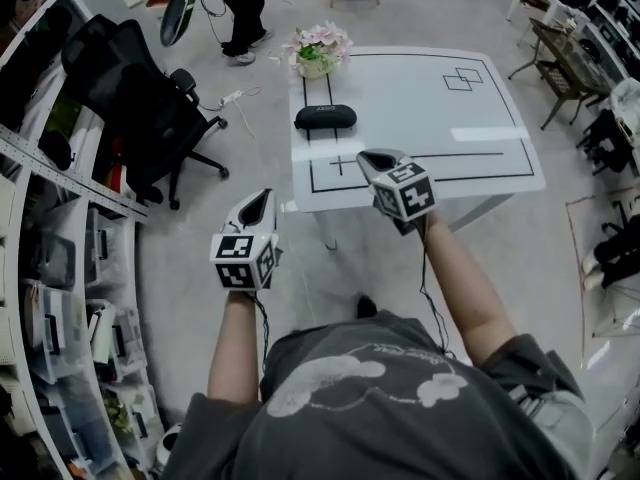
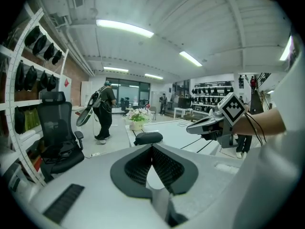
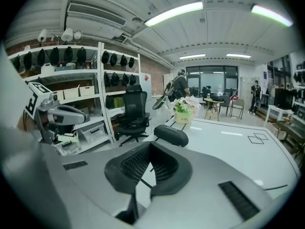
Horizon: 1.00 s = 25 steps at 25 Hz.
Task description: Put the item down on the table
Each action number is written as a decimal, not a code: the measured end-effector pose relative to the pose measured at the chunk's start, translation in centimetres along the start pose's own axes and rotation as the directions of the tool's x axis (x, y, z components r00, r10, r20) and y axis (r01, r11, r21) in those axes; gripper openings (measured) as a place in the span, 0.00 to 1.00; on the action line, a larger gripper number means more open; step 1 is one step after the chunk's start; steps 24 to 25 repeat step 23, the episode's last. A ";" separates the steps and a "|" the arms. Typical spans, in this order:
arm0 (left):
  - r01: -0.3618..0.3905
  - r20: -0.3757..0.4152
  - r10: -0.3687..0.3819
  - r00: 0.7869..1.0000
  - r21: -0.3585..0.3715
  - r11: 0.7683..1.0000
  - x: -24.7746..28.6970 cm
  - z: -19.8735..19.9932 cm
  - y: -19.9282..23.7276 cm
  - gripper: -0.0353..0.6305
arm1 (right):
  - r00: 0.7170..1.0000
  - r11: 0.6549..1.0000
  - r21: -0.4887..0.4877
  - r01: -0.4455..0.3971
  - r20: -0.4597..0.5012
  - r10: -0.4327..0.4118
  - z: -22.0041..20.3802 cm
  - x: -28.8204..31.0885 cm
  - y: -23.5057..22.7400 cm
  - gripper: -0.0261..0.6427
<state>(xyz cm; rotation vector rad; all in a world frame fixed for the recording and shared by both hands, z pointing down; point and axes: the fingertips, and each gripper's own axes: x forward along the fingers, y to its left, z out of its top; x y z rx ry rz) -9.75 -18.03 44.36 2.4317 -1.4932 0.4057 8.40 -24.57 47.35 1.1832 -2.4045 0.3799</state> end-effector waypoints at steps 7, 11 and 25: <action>0.057 0.013 -0.057 0.998 -0.002 0.998 -3.3 -1.2 2.3 0.06 | 0.999 0.999 0.005 0.044 0.002 -0.044 -0.7 0.5 5.4 0.04; 0.087 0.029 -0.087 0.996 -0.005 0.996 -5.6 -2.0 3.3 0.06 | 0.998 0.998 -0.007 0.068 0.013 -0.067 -0.6 -0.6 8.6 0.04; 0.168 0.045 -0.167 0.985 -0.011 0.986 -12.7 -5.1 6.2 0.06 | 0.986 0.981 0.103 0.165 0.017 -0.167 -2.8 -3.2 16.4 0.04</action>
